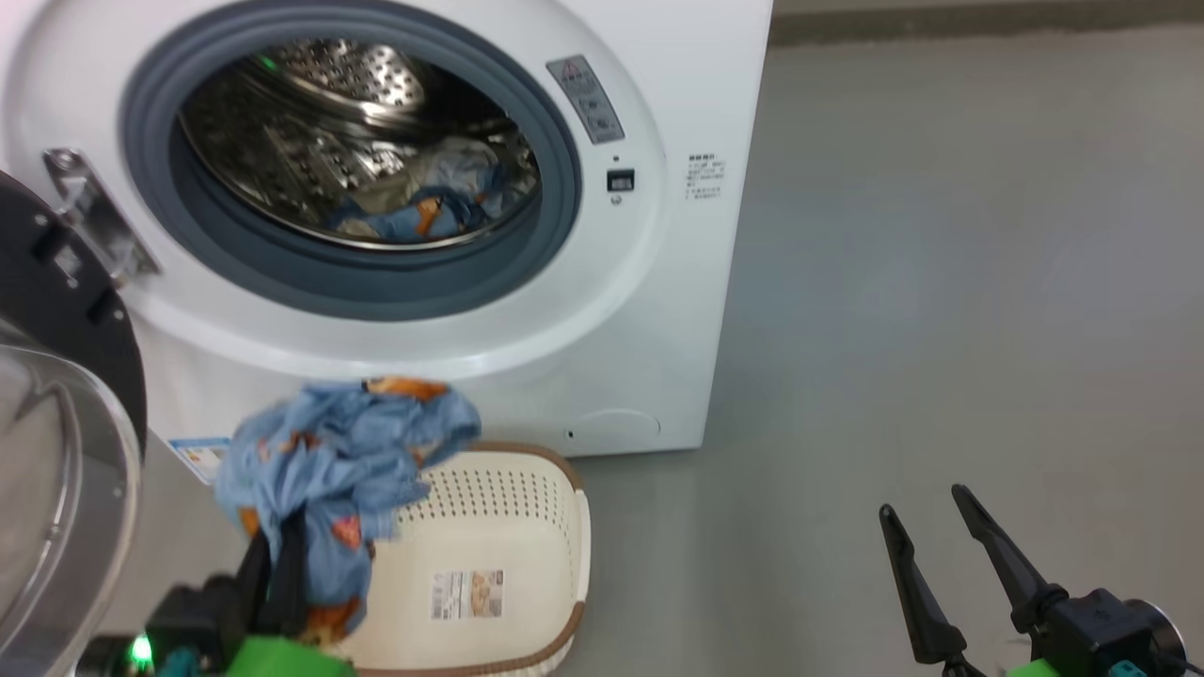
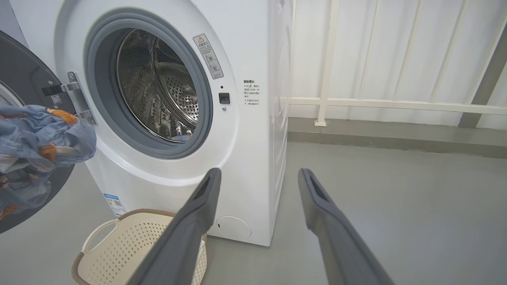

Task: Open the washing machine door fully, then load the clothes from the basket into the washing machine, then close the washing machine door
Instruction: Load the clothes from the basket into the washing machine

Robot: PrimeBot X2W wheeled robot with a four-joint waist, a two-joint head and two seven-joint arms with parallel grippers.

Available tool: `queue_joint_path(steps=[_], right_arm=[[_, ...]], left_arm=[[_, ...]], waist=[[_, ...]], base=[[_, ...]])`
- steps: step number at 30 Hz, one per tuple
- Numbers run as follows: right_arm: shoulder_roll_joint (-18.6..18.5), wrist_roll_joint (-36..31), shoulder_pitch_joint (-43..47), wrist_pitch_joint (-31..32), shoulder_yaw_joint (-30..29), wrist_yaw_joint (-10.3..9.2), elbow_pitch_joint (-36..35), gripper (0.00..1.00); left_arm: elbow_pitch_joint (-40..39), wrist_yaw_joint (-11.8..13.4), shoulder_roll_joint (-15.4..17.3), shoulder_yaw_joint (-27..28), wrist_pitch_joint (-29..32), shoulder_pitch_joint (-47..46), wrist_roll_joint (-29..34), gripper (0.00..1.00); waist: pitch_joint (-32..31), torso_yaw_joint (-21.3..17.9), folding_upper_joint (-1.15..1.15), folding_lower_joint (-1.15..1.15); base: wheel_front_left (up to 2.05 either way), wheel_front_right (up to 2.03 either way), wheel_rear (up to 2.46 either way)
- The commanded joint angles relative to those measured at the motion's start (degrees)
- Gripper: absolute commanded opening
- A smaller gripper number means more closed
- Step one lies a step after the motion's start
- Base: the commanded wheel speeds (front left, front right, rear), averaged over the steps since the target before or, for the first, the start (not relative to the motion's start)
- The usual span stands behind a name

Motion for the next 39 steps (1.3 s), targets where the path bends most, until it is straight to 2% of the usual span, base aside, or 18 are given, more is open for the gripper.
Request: queue_joint_path(steps=[1, 8, 16, 26, 30, 39], right_arm=[[-0.7, 0.1, -2.4, -0.2, 1.6, 0.35, -1.8, 1.00], [-1.1, 0.1, -6.0, -0.6, 1.9, 0.35, -2.9, 1.00], [-0.2, 0.6, -12.2, -1.8, 2.7, 0.35, -2.7, 1.00], [1.5, 2.3, -18.9, -2.3, 4.4, 0.35, -2.3, 1.00], [1.9, 3.3, -20.7, -2.3, 5.2, 0.35, -2.6, 1.00], [2.0, 7.2, -23.5, -2.3, 6.5, 0.35, -3.1, 1.00]], left_arm=[[-0.6, -0.4, 0.5, 2.1, -0.2, -4.0, -0.7, 0.00], [7.4, -2.5, 0.0, 2.7, -0.4, -15.4, -2.6, 0.00], [19.8, -5.9, 1.7, 4.1, 2.5, -33.7, -5.3, 0.00], [30.6, -9.4, 9.0, 4.4, 13.1, -53.5, -6.6, 0.00], [32.2, -10.4, 12.0, 3.3, 17.9, -61.0, -6.4, 0.00], [32.5, -11.2, 17.7, 1.9, 24.5, -72.3, -6.4, 0.00]], waist=[[2.6, -0.8, 0.00, 0.00], [10.2, -3.2, 0.00, 0.00], [21.6, -7.6, 0.00, 0.00], [31.5, -13.6, 0.00, 0.00], [34.7, -15.8, 0.00, 0.00], [39.7, -19.8, 0.00, 0.00]], base=[[0.00, 0.00, 0.00], [0.00, 0.00, 0.00], [0.00, 0.00, 0.00], [0.00, 0.00, 0.00], [0.00, 0.00, 0.00], [0.00, 0.00, 0.00]])
